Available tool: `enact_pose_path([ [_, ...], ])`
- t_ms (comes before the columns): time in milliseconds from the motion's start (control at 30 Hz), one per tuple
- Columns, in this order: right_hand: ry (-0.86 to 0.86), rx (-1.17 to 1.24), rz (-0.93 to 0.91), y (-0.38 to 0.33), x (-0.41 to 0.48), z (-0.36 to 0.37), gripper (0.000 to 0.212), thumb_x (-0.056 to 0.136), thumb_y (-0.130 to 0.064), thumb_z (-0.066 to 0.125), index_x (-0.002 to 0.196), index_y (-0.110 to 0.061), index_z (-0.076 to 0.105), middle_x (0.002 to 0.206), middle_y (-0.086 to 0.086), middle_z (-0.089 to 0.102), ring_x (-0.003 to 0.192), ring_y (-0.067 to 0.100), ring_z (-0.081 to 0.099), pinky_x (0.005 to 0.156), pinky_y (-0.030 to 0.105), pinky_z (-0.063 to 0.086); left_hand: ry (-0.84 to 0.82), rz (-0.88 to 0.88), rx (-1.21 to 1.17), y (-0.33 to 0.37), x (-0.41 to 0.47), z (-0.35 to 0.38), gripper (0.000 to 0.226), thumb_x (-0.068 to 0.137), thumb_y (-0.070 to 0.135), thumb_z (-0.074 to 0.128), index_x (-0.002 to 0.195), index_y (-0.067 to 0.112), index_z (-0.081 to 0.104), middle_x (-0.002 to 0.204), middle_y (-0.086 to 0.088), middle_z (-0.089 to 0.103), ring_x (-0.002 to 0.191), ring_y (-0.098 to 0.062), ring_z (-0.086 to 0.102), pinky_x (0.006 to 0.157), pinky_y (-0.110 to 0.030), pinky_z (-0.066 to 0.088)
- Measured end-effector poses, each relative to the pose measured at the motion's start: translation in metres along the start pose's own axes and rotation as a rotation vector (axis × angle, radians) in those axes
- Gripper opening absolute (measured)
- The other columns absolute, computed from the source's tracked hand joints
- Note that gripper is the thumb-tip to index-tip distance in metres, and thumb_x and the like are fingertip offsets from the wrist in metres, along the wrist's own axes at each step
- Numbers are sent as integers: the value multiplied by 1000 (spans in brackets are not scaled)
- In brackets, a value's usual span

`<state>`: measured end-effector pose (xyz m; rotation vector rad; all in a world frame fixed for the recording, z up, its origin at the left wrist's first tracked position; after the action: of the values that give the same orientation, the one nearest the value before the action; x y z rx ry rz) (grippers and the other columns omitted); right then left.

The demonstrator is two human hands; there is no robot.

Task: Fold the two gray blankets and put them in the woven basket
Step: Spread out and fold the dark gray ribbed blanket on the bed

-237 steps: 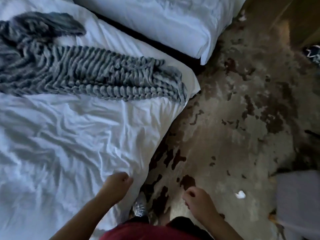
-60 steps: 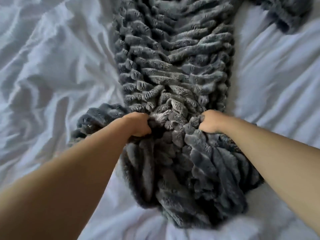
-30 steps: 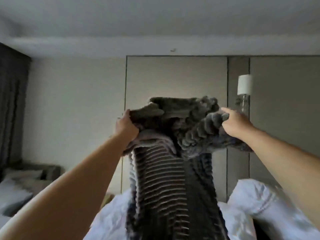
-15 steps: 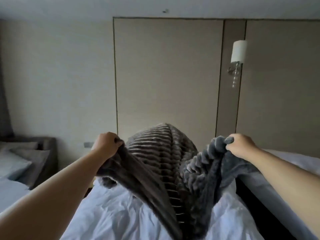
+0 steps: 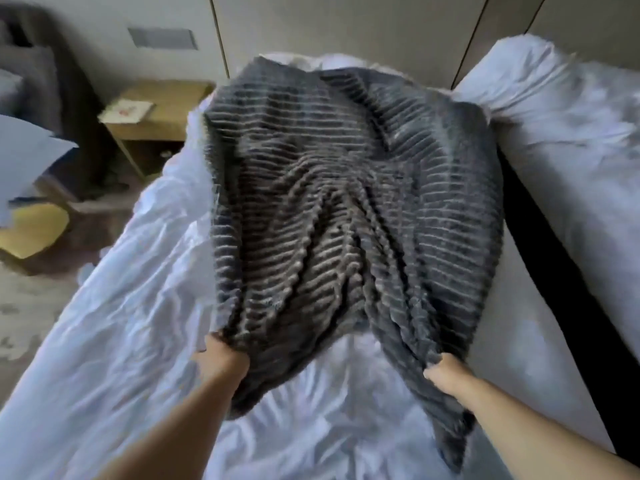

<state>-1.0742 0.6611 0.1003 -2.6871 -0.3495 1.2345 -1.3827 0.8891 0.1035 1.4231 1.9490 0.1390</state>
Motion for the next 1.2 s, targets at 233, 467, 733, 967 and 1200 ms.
enact_pose_path([
  [233, 73, 401, 124, 51, -15, 42, 56, 78, -27, 77, 123, -2, 53, 125, 18, 59, 111, 33, 57, 90, 37, 47, -453, -456, -435, -92, -27, 50, 34, 73, 18, 78, 94, -2, 59, 77, -17, 58, 56, -23, 50, 48, -25, 39],
  [467, 38, 538, 75, 42, -29, -20, 51, 69, -25, 83, 109, 0, 64, 113, 12, 65, 96, 28, 60, 76, 33, 43, -275, -93, -592, -40, -84, 17, 7, 83, 4, 64, 83, 10, 60, 67, -5, 62, 48, -14, 59, 42, -20, 44],
  [733, -430, 878, -380, 8, -58, -95, 62, 47, -22, 88, 105, -3, 73, 100, 18, 73, 85, 31, 72, 70, 37, 58, -217, 144, -944, 24, -130, -35, 32, 78, -13, 36, 95, 5, 57, 74, -16, 58, 56, -22, 60, 50, -27, 49],
  [967, 40, 8, 21, 51, -23, -74, 76, 60, -34, 89, 123, -7, 55, 134, 10, 55, 110, 29, 56, 71, 33, 40, -603, 37, 142, 22, -142, -28, 24, 86, 6, 43, 100, 6, 62, 84, -13, 67, 73, -26, 63, 61, -29, 50],
  [1200, -77, 730, -350, -2, -66, -116, 40, 68, -20, 83, 101, -27, 62, 74, -16, 74, 67, 9, 72, 48, 24, 54, -262, 322, -788, 91, -160, -49, 31, 77, -13, 47, 93, 9, 62, 65, -6, 64, 59, -21, 60, 54, -28, 48],
])
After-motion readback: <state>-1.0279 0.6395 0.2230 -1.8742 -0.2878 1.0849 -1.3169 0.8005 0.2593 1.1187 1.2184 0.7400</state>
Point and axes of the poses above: each hand's wrist, its own x-axis towards the middle knuckle, its own z-axis out of the palm, y = z × x, the point moved 2 cm from there along x, towards the middle knuckle
